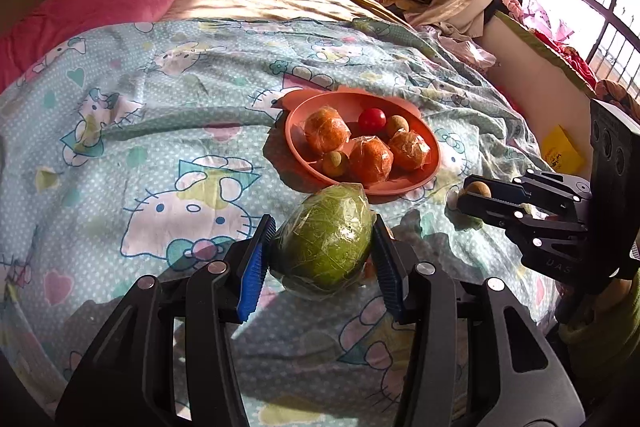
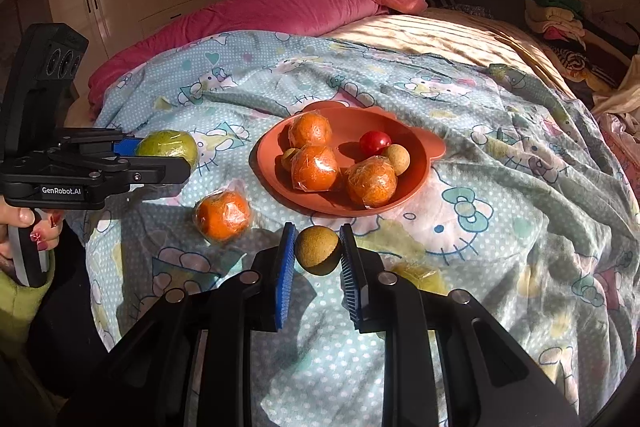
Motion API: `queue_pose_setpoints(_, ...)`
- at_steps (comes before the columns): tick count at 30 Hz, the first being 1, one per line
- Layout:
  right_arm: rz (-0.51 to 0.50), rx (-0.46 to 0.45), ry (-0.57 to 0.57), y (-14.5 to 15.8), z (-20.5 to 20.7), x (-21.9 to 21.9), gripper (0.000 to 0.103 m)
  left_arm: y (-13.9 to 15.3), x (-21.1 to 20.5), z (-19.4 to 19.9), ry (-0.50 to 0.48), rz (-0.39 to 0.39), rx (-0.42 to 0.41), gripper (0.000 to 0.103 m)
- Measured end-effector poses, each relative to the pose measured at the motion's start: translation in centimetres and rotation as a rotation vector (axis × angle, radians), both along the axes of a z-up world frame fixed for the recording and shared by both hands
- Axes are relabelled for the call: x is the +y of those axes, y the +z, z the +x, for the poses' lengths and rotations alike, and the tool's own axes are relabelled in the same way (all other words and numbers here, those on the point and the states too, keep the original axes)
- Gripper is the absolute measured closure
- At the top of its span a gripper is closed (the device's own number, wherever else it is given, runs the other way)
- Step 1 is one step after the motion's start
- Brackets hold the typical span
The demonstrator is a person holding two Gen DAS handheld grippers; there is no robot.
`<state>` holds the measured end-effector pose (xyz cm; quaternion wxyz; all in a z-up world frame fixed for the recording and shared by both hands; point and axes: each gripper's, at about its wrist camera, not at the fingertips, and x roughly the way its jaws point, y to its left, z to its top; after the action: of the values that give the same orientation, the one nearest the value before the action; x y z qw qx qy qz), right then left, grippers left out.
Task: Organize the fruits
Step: 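Grasp the green bagged fruit with the left tool while the right tool grasps a brown fruit, then carry the green bagged fruit and brown fruit over the orange plate and lower them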
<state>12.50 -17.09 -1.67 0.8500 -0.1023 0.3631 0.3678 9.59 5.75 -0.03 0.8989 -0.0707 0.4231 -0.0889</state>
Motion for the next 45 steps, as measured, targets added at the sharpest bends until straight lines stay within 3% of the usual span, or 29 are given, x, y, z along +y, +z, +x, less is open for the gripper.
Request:
queue_pose_setpoints(11, 0.005, -0.045, -0.01, 1.7, 2.2, -0.3, 0.082, 1.3, -1.3, 3.7, -0.023, 0.01, -0.016, 0.064)
queue_pose_setpoints(20, 0.007, -0.065, -0.011, 2.4, 3.8, 0.0, 0.082, 0.0, -1.5, 6.4, -0.018, 0.02, 0.023, 0.064)
queue_pose_setpoints(45, -0.054, -0.027, -0.043, -0.1, 7.9, 0.2, 0.082, -2.3, -1.6, 9.0, 0.016, 0.055, 0.063, 0.064)
